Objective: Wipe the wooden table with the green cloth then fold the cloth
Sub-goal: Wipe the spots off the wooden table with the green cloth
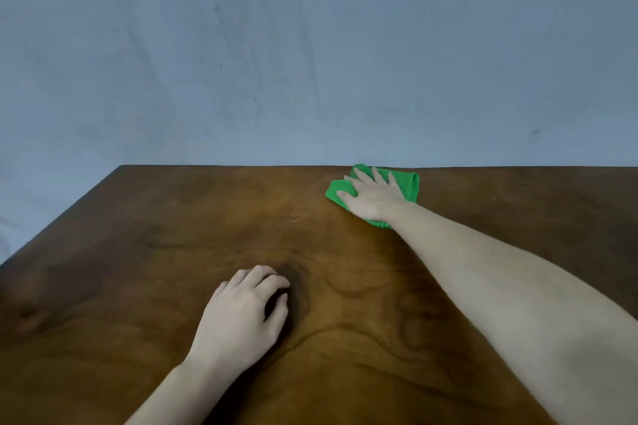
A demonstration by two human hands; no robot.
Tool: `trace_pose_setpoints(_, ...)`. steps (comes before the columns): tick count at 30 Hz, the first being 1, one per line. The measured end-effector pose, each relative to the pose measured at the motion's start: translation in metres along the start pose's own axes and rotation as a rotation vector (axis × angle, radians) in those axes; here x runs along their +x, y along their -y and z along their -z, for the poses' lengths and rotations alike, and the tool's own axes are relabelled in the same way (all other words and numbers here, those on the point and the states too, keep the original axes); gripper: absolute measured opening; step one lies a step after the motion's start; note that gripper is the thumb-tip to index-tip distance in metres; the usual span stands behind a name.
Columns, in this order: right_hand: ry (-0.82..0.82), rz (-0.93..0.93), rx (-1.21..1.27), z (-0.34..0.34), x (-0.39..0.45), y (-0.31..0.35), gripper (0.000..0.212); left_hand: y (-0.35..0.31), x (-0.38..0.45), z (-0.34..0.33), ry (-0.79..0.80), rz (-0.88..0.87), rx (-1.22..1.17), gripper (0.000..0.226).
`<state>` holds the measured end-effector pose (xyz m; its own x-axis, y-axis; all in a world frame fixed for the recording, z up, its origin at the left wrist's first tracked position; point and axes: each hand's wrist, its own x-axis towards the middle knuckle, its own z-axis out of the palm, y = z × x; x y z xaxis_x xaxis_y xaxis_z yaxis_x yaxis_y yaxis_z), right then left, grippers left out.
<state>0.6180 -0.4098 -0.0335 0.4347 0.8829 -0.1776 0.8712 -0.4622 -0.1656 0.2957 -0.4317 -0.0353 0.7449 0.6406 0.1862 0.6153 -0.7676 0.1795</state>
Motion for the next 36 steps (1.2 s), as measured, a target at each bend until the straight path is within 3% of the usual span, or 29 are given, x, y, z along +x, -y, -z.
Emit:
trace_pose_setpoints(7, 0.075, 0.476, -0.036, -0.022, -0.032, 0.105, 0.061, 0.032, -0.036, 0.014, -0.083, 0.048, -0.045, 0.025)
trace_pose_setpoints(10, 0.074, 0.642, -0.058, -0.035, -0.089, 0.116, 0.058, 0.034, -0.044, 0.017, -0.116, 0.055, -0.045, 0.027)
trace_pose_setpoints(13, 0.071, 0.659, -0.025, -0.043, -0.156, 0.102, 0.059, 0.028, -0.044, 0.017, -0.110, 0.031, -0.051, 0.031)
trace_pose_setpoints(18, 0.040, 0.438, 0.014, -0.050, -0.268, 0.043, 0.061, -0.005, -0.043, 0.007, 0.017, -0.106, -0.029, 0.039)
trace_pose_setpoints(29, -0.084, -0.386, 0.124, -0.063, -0.496, -0.126, 0.069, -0.138, -0.066, -0.011, 0.187, -0.483, -0.064, 0.046)
trace_pose_setpoints(33, -0.117, -0.614, 0.133, -0.058, -0.486, -0.166, 0.067, -0.170, -0.073, -0.017, 0.183, -0.528, -0.085, 0.046)
trace_pose_setpoints(36, -0.140, -0.599, 0.100, -0.050, -0.424, -0.157, 0.064, -0.183, -0.067, -0.022, 0.152, -0.501, -0.075, 0.045)
